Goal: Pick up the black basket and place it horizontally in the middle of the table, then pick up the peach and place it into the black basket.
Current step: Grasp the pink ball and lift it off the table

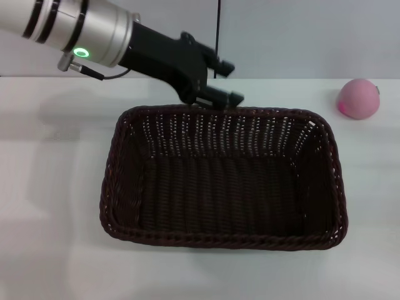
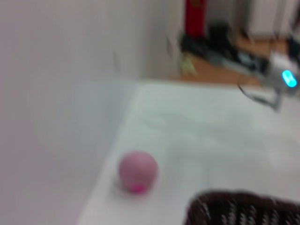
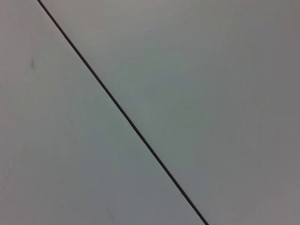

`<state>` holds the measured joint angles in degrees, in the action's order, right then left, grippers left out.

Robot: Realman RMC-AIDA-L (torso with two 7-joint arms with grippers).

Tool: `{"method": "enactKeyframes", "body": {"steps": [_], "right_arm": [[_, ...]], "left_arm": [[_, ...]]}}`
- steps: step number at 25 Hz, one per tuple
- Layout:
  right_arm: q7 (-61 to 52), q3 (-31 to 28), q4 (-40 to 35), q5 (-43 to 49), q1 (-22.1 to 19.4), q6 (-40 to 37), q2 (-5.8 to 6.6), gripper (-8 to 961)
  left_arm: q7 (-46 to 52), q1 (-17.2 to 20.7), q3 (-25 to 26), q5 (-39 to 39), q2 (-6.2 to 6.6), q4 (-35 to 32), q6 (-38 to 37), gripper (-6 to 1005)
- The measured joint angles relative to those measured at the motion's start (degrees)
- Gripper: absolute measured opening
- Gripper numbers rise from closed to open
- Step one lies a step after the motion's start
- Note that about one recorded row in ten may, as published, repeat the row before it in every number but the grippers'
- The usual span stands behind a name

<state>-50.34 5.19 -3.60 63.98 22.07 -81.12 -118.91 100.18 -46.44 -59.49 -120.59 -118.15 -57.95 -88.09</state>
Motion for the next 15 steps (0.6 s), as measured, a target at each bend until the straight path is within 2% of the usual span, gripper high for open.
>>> {"method": "enactKeyframes", "body": {"steps": [1, 2, 3, 5, 7, 8, 11, 13, 14, 15], "right_arm": [[0.0, 0.0, 0.0, 0.0, 0.0, 0.0, 0.0, 487], [0.0, 0.0, 0.0, 0.1, 0.0, 0.0, 0.0, 487], [0.0, 0.2, 0.0, 0.1, 0.0, 0.0, 0.0, 487], [0.0, 0.5, 0.0, 0.1, 0.0, 0.0, 0.01, 487], [0.0, 0.9, -0.1, 0.2, 0.2, 0.0, 0.05, 487], [0.0, 0.9, -0.1, 0.2, 0.2, 0.0, 0.05, 487], [-0.2, 1.4, -0.3, 0.2, 0.4, 0.0, 0.09, 487], [-0.2, 1.6, -0.4, 0.2, 0.5, 0.0, 0.13, 487], [-0.3, 1.9, -0.4, 0.2, 0.6, 0.0, 0.13, 487], [-0.3, 2.6, -0.5, 0.2, 0.7, 0.0, 0.17, 487]], "left_arm": [[-0.6, 1.2, 0.5, 2.1, 0.01, 0.2, 1.0, 602], [-2.0, 4.1, 1.4, 7.2, 0.01, 0.6, 3.2, 602], [-2.0, 4.1, 1.4, 7.2, 0.01, 0.6, 3.2, 601], [-5.8, 8.9, 3.0, 17.1, 0.03, 3.1, 7.3, 600], [-8.2, 11.5, 4.1, 22.4, 0.03, 5.0, 10.2, 600], [-8.2, 11.5, 4.1, 22.4, 0.03, 5.0, 10.2, 599], [-11.4, 15.8, 5.5, 30.2, -0.05, 7.8, 14.7, 598], [-16.0, 19.3, 6.2, 38.8, -0.04, 11.7, 16.9, 597], [-16.0, 19.3, 6.2, 38.8, -0.04, 11.7, 16.9, 596], [-19.7, 21.0, 6.8, 44.4, -0.04, 15.0, 17.0, 596]]}}
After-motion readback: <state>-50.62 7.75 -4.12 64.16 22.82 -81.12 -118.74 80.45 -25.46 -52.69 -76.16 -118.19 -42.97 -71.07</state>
